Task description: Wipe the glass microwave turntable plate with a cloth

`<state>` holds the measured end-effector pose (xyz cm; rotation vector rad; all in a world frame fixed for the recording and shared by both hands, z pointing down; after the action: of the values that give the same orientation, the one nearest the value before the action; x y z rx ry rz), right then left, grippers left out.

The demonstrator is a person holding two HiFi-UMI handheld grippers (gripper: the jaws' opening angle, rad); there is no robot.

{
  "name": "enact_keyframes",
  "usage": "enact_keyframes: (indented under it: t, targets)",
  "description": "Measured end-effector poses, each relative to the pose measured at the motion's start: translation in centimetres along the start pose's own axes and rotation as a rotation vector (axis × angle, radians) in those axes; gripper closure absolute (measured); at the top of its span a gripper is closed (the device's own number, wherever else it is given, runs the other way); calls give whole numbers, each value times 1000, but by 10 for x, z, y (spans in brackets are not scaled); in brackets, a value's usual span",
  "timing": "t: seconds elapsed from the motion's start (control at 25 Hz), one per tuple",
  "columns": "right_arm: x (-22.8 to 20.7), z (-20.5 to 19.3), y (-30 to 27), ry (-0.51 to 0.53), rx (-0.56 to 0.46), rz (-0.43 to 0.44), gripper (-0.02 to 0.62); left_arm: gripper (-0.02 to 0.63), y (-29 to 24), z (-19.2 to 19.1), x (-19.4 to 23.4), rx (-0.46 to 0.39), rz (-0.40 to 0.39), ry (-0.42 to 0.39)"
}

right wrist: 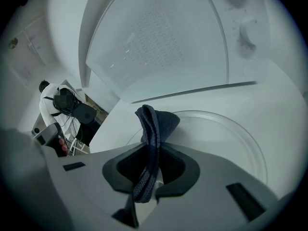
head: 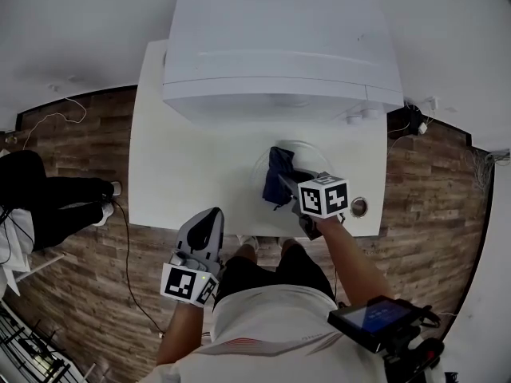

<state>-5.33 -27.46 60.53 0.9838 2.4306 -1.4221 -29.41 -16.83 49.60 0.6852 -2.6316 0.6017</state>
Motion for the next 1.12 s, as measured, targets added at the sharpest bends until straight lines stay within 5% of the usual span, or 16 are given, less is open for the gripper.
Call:
enact_keyframes:
  t: [0.72, 1.12]
  targets:
    - [-95, -36, 93, -101, -33, -182, 534, 595, -28, -14, -35, 39, -32, 6]
    - [-95, -43, 117, -97, -123, -160, 534, 595, -26, -19, -49, 48, -27, -7]
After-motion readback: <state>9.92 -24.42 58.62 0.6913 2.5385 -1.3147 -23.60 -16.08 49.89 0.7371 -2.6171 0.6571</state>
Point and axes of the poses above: the fingertips, and each gripper's own axes: y backward along the fingers, x to its left, z out of its top, the point moved 8 cm from there along y, backward along the fingers, and after that the axes turned 8 degrees about y, right-handed, at the moved point
